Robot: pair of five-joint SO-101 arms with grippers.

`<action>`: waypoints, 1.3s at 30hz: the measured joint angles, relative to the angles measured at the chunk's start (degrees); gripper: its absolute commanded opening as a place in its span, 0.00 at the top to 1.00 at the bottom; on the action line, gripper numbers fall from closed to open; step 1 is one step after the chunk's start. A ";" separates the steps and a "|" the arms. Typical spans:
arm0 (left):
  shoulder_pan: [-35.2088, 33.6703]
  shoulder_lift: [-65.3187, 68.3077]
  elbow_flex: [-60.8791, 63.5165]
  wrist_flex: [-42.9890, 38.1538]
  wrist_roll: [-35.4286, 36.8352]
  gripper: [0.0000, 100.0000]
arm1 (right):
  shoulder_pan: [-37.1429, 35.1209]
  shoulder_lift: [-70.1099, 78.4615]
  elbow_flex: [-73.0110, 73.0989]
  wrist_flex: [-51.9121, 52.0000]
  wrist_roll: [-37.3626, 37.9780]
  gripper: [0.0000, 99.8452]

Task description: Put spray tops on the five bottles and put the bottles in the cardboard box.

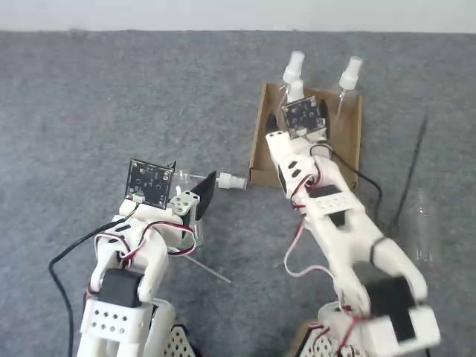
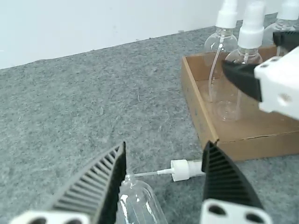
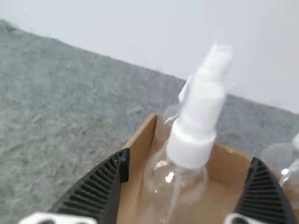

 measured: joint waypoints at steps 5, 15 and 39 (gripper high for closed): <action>0.00 0.00 0.00 0.00 0.00 0.76 | 1.41 -15.21 -3.43 20.84 0.00 0.68; 0.00 0.00 0.00 0.00 0.00 0.76 | 4.40 -34.99 -16.70 73.23 0.09 0.68; -2.29 32.26 -18.29 8.09 -14.51 0.76 | 43.69 1.76 -22.86 74.73 18.29 0.67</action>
